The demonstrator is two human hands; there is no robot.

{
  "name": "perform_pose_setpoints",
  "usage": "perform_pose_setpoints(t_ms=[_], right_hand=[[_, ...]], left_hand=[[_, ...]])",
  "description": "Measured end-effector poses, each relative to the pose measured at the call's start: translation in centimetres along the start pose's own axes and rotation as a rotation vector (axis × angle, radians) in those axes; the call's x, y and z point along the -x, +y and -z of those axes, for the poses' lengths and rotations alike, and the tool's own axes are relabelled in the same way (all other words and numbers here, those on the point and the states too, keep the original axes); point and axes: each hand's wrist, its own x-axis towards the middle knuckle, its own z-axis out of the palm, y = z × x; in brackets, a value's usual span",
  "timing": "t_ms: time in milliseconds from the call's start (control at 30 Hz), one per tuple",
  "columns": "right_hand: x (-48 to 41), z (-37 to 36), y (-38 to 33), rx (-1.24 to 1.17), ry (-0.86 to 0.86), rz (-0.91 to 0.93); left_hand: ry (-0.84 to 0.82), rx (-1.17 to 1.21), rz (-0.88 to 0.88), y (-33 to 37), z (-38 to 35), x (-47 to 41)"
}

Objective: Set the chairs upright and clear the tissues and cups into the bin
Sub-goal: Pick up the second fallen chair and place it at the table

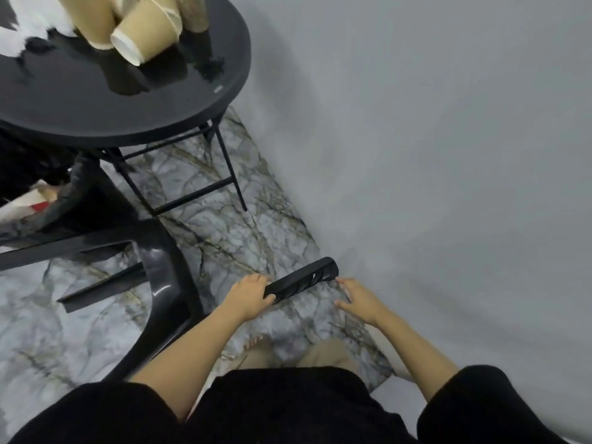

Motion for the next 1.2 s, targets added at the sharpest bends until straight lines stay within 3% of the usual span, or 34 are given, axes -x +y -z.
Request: perform_pose_setpoints(t_ms=[233,500,800,967,1200], right_hand=[[-5.9,3.8,3.4,-0.010,-0.013,0.099],[-17.4,2.2,10.6,0.063,-0.117,0.221],[-26.5,-5.0,14.8,-0.411,-0.119,0.249],[-27.2,-7.0,15.1,-0.575,-0.025,0.266],[-23.3,-6.0,13.1,-0.645,0.010,0.246]], left_hand=[[0.048,0.104,0.030,2.6,-0.3,-5.6],[0.061,0.316,0.020,5.8,-7.3,-17.3],[0.213,0.190,0.052,4.5,-14.7,-25.1],[0.402,0.163,0.033,4.4,-15.9,-25.3],[0.416,0.302,0.015,5.0,-14.3,-21.8]])
